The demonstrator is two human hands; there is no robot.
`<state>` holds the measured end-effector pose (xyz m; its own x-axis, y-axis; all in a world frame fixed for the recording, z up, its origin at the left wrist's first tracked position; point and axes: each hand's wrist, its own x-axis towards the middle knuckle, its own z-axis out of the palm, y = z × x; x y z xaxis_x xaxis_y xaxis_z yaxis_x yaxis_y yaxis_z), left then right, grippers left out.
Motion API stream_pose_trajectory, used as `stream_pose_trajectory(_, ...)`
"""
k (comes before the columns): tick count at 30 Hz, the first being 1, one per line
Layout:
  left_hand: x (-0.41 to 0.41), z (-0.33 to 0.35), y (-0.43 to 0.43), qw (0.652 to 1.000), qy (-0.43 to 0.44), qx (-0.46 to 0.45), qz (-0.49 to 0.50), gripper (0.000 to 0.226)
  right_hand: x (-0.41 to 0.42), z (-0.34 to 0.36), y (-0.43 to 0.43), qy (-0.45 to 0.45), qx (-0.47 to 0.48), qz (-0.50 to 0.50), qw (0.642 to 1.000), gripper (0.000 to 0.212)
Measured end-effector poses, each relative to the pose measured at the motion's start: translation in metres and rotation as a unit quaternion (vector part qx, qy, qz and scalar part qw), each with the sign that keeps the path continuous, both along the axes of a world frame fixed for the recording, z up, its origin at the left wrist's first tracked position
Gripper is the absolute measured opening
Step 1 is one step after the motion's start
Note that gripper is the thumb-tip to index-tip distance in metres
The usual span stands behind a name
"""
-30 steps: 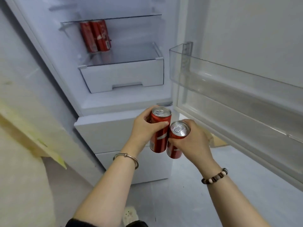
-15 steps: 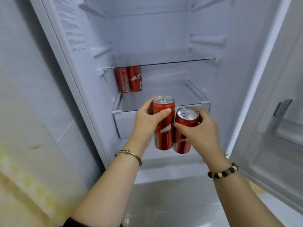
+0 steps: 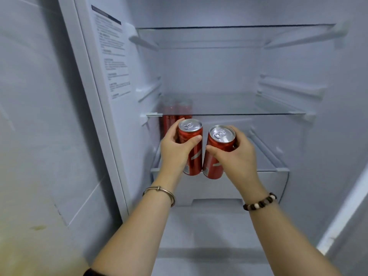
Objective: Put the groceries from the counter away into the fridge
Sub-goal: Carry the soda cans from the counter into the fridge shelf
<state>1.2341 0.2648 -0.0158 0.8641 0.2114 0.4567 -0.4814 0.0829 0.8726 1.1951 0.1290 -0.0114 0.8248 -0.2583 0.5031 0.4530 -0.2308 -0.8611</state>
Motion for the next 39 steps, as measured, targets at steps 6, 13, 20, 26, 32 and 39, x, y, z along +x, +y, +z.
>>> stream_pose_trajectory(6,0.031,-0.004,0.004,0.999,0.003,0.002,0.035,0.051,0.042,-0.002,0.002,0.008,0.013,0.003,1.0,0.055)
stream_pose_trajectory(13,0.056,-0.009,0.005,0.998,0.025,0.001,0.061,0.05,0.075,0.0,0.004,0.025,-0.002,0.009,1.0,0.054)
stream_pose_trajectory(20,0.065,-0.006,0.008,0.998,0.025,0.027,0.058,0.037,0.099,0.003,0.011,0.04,-0.015,0.039,0.998,0.044)
stream_pose_trajectory(26,0.061,-0.017,0.011,0.992,0.069,0.093,0.052,0.058,0.108,-0.006,0.01,0.054,-0.032,0.073,0.995,0.046)
stream_pose_trajectory(32,0.053,-0.042,0.011,0.969,0.136,0.175,0.11,0.055,0.111,-0.038,0.004,0.123,-0.083,0.122,0.981,0.037)
stream_pose_trajectory(39,0.073,-0.044,0.01,0.969,0.141,0.106,0.171,0.049,0.12,-0.038,0.013,0.103,-0.092,0.113,0.984,0.031)
